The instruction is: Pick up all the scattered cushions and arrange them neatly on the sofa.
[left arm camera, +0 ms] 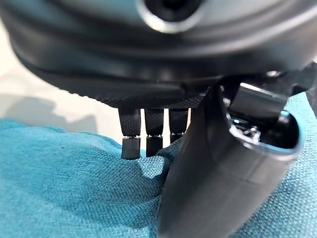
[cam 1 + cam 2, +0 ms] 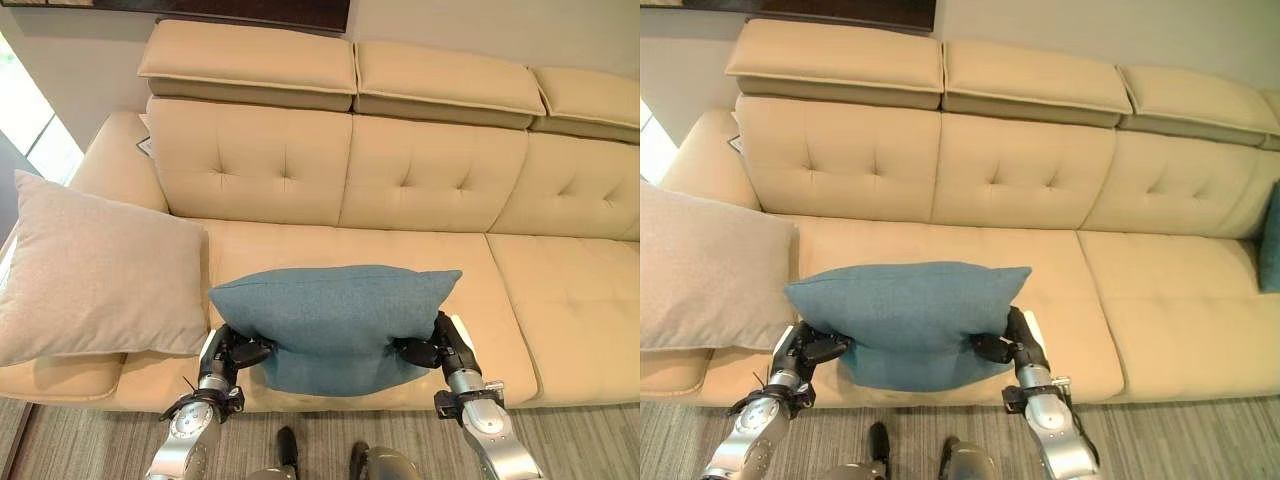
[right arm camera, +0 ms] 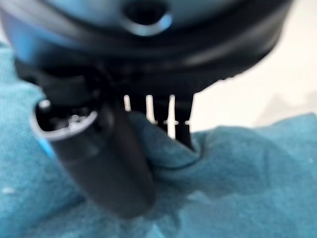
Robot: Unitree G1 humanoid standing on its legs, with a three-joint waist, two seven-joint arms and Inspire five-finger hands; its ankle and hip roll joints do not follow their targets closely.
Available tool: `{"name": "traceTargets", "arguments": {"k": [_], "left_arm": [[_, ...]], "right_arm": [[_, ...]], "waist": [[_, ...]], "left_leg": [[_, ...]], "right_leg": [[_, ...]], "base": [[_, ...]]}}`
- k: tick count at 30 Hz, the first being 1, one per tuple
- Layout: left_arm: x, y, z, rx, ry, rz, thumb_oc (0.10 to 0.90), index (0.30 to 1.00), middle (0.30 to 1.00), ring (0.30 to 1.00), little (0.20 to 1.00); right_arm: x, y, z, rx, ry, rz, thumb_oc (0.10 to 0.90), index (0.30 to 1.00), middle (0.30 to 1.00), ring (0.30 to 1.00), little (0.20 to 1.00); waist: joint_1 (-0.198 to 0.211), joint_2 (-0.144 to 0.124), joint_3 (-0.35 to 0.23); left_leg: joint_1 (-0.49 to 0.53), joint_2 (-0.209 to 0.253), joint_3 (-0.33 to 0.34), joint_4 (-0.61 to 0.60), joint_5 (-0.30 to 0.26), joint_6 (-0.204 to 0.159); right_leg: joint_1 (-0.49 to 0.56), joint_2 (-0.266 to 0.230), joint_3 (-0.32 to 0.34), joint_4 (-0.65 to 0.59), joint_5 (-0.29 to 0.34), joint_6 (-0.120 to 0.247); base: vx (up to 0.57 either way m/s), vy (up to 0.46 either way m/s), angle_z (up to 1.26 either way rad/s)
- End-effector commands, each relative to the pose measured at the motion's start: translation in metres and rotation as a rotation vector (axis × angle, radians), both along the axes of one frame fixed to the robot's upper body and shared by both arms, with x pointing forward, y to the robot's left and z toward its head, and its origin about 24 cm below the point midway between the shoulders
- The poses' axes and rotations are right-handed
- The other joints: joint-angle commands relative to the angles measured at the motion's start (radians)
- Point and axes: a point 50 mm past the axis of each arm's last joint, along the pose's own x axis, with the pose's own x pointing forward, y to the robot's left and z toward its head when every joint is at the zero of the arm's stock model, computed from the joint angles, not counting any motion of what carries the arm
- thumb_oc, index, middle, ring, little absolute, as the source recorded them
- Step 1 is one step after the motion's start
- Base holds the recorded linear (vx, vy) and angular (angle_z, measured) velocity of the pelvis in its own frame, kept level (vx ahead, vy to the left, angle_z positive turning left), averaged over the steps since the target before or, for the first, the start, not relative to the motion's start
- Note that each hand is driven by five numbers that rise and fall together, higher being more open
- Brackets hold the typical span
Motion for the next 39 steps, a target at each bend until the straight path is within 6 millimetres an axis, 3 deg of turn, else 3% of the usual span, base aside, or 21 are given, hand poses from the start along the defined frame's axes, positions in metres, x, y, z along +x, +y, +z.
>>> {"name": "traceTargets", "arguments": {"k": [1, 5, 6, 8, 11, 14, 16, 22, 23, 28, 31, 32, 35, 39], "left_arm": [[0.029, -0.037, 0.055, -0.065, -0.331, -0.166, 0.400, 0.300, 0.300, 0.300, 0.300], [0.029, -0.041, 0.055, -0.079, -0.335, -0.181, 0.400, 0.300, 0.300, 0.300, 0.300], [0.030, -0.046, 0.056, -0.091, -0.340, -0.192, 0.400, 0.300, 0.300, 0.300, 0.300], [0.031, -0.048, 0.058, -0.097, -0.351, -0.196, 0.400, 0.300, 0.300, 0.300, 0.300], [0.032, -0.048, 0.061, -0.112, -0.365, -0.180, 0.400, 0.300, 0.300, 0.300, 0.300], [0.033, -0.046, 0.063, -0.110, -0.370, -0.168, 0.400, 0.300, 0.300, 0.300, 0.300], [0.034, -0.046, 0.066, -0.106, -0.381, -0.166, 0.400, 0.300, 0.300, 0.300, 0.300], [0.034, -0.046, 0.066, -0.106, -0.381, -0.166, 0.400, 0.300, 0.300, 0.300, 0.300], [0.030, -0.047, 0.063, -0.100, -0.370, -0.175, 0.400, 0.300, 0.300, 0.300, 0.300], [0.031, -0.040, 0.066, -0.060, -0.380, -0.172, 0.400, 0.300, 0.300, 0.300, 0.300], [0.038, -0.038, 0.077, -0.028, -0.426, -0.160, 0.400, 0.300, 0.300, 0.300, 0.300], [0.045, -0.040, 0.086, -0.010, -0.469, -0.156, 0.400, 0.300, 0.300, 0.300, 0.300], [0.051, -0.042, 0.094, 0.001, -0.502, -0.153, 0.400, 0.300, 0.300, 0.300, 0.300], [0.076, -0.054, 0.137, 0.028, -0.676, -0.096, 0.400, 0.300, 0.300, 0.300, 0.300]], "right_arm": [[0.029, 0.009, 0.063, 0.047, -0.351, 0.053, 0.400, 0.300, 0.300, 0.300, 0.300], [0.025, 0.002, 0.061, 0.040, -0.342, 0.036, 0.400, 0.300, 0.300, 0.300, 0.300], [0.021, -0.003, 0.059, 0.036, -0.334, 0.018, 0.400, 0.300, 0.300, 0.300, 0.300], [0.021, -0.007, 0.061, 0.021, -0.338, 0.016, 0.400, 0.300, 0.300, 0.300, 0.300], [0.021, -0.008, 0.061, 0.023, -0.332, 0.019, 0.400, 0.300, 0.300, 0.300, 0.300], [0.023, -0.007, 0.061, 0.024, -0.334, 0.020, 0.400, 0.300, 0.300, 0.300, 0.300], [0.024, -0.006, 0.062, 0.028, -0.333, 0.019, 0.400, 0.300, 0.300, 0.300, 0.300], [0.024, -0.006, 0.062, 0.029, -0.333, 0.019, 0.400, 0.300, 0.300, 0.300, 0.300], [0.021, -0.007, 0.059, 0.012, -0.322, 0.013, 0.400, 0.300, 0.300, 0.300, 0.300], [0.026, -0.001, 0.065, 0.001, -0.343, 0.038, 0.400, 0.300, 0.300, 0.300, 0.300], [0.036, 0.007, 0.078, -0.015, -0.409, 0.048, 0.400, 0.300, 0.300, 0.300, 0.300], [0.044, 0.013, 0.092, -0.022, -0.470, 0.059, 0.400, 0.300, 0.300, 0.300, 0.300], [0.049, 0.017, 0.099, -0.025, -0.503, 0.063, 0.400, 0.300, 0.300, 0.300, 0.300], [0.070, 0.039, 0.136, -0.007, -0.670, 0.058, 0.400, 0.300, 0.300, 0.300, 0.300]], "waist": [[-0.030, -0.012, -0.073], [-0.039, -0.015, -0.081], [-0.048, -0.017, -0.079], [-0.052, -0.025, -0.069], [-0.044, -0.028, -0.057], [-0.037, -0.030, -0.064], [-0.029, -0.032, -0.068], [-0.028, -0.032, -0.067], [-0.027, -0.013, -0.096], [-0.021, -0.010, -0.103], [-0.017, -0.003, -0.102], [-0.017, 0.002, -0.102], [-0.016, 0.004, -0.102], [-0.010, 0.020, -0.092]], "left_leg": [[0.042, -0.009, -0.058, 0.032, -0.136, -0.067], [0.031, -0.025, -0.072, 0.099, -0.176, -0.075], [0.003, -0.025, -0.069, 0.183, -0.200, -0.098], [-0.064, -0.008, -0.050, 0.322, -0.226, -0.127], [-0.134, 0.031, -0.048, 0.404, -0.224, -0.141], [-0.144, 0.062, -0.064, 0.347, -0.205, -0.138], [-0.138, 0.086, -0.096, 0.258, -0.157, -0.143], [-0.136, 0.085, -0.096, 0.256, -0.156, -0.143], [-0.073, 0.098, -0.128, 0.110, -0.100, -0.151], [-0.014, 0.078, -0.089, 0.035, -0.090, -0.134], [-0.011, 0.074, -0.073, 0.001, -0.084, -0.130], [-0.027, 0.074, -0.064, 0.000, -0.085, -0.129], [-0.041, 0.076, -0.061, 0.000, -0.084, -0.130], [-0.097, 0.083, -0.059, 0.000, -0.064, -0.144]], "right_leg": [[0.117, 0.065, 0.009, -0.126, 0.094, 0.000], [0.143, 0.060, 0.009, -0.157, 0.105, -0.011], [0.172, 0.054, 0.007, -0.177, 0.099, -0.025], [0.196, 0.032, -0.009, -0.191, 0.096, -0.037], [0.223, 0.032, -0.013, -0.225, 0.089, -0.046], [0.233, 0.031, -0.011, -0.244, 0.091, -0.040], [0.239, 0.037, -0.002, -0.256, 0.091, -0.035], [0.240, 0.037, -0.002, -0.256, 0.091, -0.035], [0.262, 0.045, 0.009, -0.260, 0.075, -0.033], [0.258, 0.032, 0.044, -0.255, 0.088, -0.018], [0.241, 0.029, 0.056, -0.270, 0.105, -0.009], [0.220, 0.027, 0.062, -0.279, 0.116, 0.001], [0.204, 0.026, 0.064, -0.279, 0.119, 0.004], [0.145, 0.020, 0.054, -0.279, 0.127, 0.016]], "base": [[0.13, -0.054, 0.32], [0.13, -0.045, 0.34], [0.13, -0.076, 0.15], [0.05, -0.048, 0.38], [0.00, -0.001, 0.42], [0.05, 0.037, -0.03], [0.08, 0.053, -0.12], [0.05, 0.047, -0.17], [0.33, 0.371, 0.11], [0.12, 0.162, -0.26], [0.00, 0.070, -0.10], [-0.04, 0.025, -0.16], [-0.05, 0.017, -0.12], [-0.05, -0.003, -0.02]]}}
